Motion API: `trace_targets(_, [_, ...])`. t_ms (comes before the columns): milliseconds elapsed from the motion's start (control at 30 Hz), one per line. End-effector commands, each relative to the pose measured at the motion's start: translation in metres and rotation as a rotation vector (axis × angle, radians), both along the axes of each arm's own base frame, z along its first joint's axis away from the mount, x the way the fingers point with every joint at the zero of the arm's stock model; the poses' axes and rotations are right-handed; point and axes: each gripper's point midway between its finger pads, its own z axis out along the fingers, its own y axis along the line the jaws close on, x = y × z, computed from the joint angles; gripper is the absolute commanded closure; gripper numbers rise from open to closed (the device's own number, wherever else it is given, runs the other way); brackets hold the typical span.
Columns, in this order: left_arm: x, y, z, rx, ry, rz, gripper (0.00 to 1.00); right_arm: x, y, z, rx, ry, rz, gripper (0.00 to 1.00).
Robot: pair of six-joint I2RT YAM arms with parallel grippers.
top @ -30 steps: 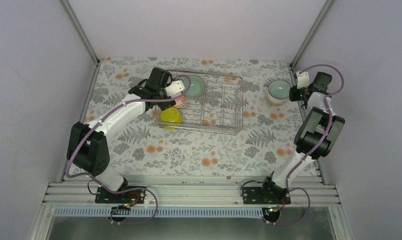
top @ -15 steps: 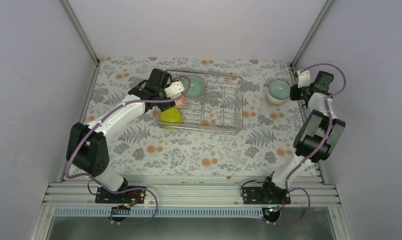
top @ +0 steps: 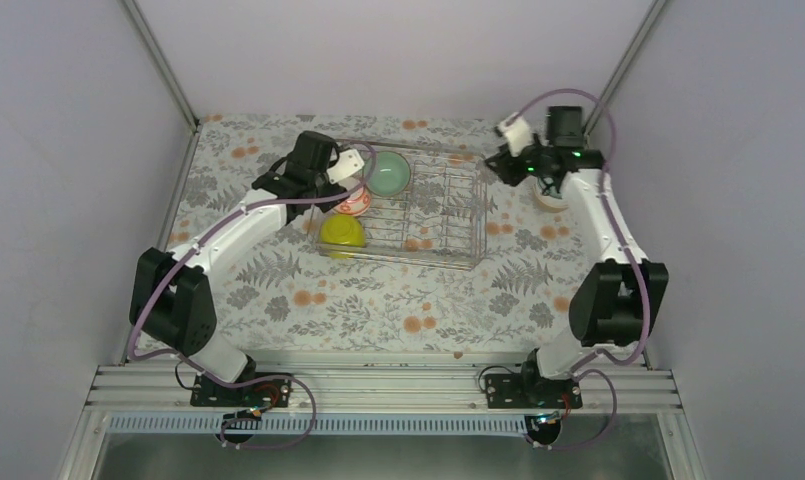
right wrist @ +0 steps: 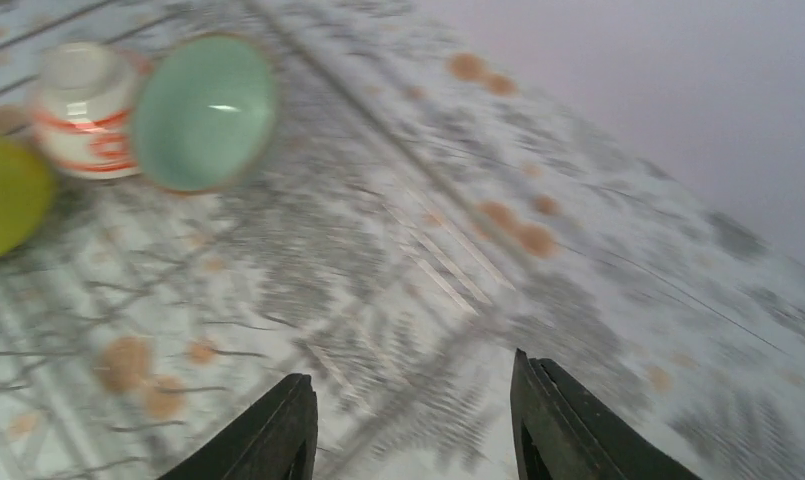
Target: Unload the bowls from the dish rack
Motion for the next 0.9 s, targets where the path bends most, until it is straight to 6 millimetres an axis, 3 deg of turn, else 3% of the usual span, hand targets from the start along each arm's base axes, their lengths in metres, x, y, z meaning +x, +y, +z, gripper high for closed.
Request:
trace_targets(0, [0.013,0.026,0.042,-0.077,-0.114,0.105,0.0,-0.02,0.067,-0.011,-0.058,0.088,0.183,0.52])
trace_targets(167, [0.017,0.065,0.048,-0.147,-0.092,0.138,0.0,-0.019,0.137,-0.034,-0.189,0.094,0.328,0.51])
trace_targets(400, [0.022,0.12,0.039,-0.253,-0.043,0.2,0.0,-0.027,0.205,-0.084,-0.385,0.078,0.478,0.51])
trace_targets(633, [0.019,0.146,0.021,-0.295,-0.019,0.234,0.0,-0.023,0.243,-0.122,-0.54,0.041,0.528,0.51])
trace_targets(867, [0.016,0.155,0.015,-0.308,-0.023,0.248,0.0,-0.003,0.258,-0.148,-0.674,-0.028,0.486,0.52])
